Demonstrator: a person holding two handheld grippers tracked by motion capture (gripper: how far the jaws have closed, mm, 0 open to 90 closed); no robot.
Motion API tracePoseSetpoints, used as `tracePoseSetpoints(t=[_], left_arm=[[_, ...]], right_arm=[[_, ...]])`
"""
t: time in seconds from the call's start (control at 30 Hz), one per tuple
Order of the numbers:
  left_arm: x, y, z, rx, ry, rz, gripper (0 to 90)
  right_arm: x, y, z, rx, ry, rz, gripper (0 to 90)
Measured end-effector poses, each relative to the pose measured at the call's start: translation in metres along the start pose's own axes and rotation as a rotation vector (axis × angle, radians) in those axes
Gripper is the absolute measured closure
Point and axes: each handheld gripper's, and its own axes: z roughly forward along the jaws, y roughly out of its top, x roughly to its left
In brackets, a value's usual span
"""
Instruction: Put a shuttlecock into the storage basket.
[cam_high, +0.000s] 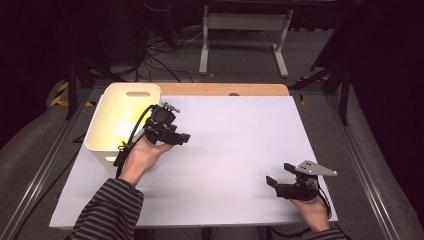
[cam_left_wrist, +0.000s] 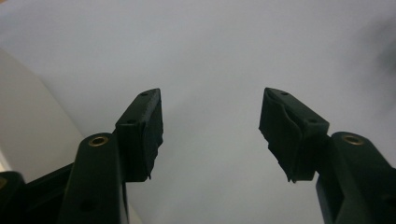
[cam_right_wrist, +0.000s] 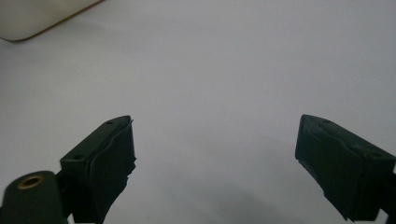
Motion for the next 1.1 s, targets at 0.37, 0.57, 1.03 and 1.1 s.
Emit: tracePoseSetpoints(t=[0.37, 0.57, 1.03, 1.1], left_arm=[[-0.004, -0.007, 0.006, -0.01, -0.016, -0.014, 39.9], [-0.006, -0.01, 0.006, -0.015, -0.016, -0.006, 39.4], [-0.012, -0.02, 0.013, -0.007, -0.011, 0.001, 38.2], [-0.012, -0.021, 0.013, -0.004, -0.011, 0.004, 38.0]], right_arm=[[0.0, 0.0, 0.0, -0.002, 0.003, -0.002, 12.1], [0.0, 0.0, -0.001, -0.003, 0.002, -0.003, 12.1], [0.0, 0.0, -0.002, -0.003, 0.002, -0.005, 12.1], [0.001, 0.0, -0.002, -0.004, 0.002, -0.005, 12.1]])
